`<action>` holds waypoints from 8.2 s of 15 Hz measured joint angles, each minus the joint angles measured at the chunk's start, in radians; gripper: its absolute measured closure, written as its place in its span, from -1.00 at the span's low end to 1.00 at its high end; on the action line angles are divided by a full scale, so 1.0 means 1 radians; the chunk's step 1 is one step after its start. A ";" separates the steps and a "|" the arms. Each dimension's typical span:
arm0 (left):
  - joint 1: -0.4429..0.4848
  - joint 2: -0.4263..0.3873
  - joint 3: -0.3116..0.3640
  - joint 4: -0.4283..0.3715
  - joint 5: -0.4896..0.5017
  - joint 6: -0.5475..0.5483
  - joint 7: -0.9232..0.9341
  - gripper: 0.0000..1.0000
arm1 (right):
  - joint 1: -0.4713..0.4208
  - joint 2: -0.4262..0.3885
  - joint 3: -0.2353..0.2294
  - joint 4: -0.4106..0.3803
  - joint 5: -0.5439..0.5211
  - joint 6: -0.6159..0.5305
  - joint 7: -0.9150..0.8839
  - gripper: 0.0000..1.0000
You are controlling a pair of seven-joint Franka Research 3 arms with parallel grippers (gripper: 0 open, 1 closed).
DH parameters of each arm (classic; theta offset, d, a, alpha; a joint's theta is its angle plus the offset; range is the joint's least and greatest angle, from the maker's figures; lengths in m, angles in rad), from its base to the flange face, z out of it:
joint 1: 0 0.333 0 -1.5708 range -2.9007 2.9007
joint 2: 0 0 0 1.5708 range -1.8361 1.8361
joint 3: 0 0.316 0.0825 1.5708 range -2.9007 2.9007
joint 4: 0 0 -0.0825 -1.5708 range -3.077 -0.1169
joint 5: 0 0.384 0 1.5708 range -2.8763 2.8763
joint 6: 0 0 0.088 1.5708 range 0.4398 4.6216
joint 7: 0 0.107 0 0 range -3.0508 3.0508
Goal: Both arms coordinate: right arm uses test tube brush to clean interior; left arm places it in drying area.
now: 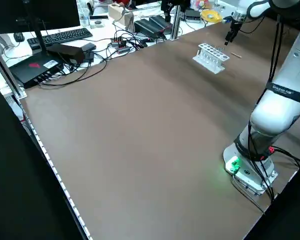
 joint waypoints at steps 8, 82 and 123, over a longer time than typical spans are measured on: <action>-0.004 0.014 -0.003 0.000 0.000 0.002 0.000 -0.98 | 0.020 0.074 -0.008 0.038 0.000 -0.001 0.034 -0.73; -0.010 0.016 -0.052 0.002 0.000 0.032 0.002 -0.98 | -0.381 0.112 0.627 0.296 1.134 -0.172 -2.334 0.96; -0.010 0.029 -0.052 0.001 0.000 0.055 0.002 -0.98 | -0.380 0.181 0.610 0.293 1.134 -0.172 -2.398 0.96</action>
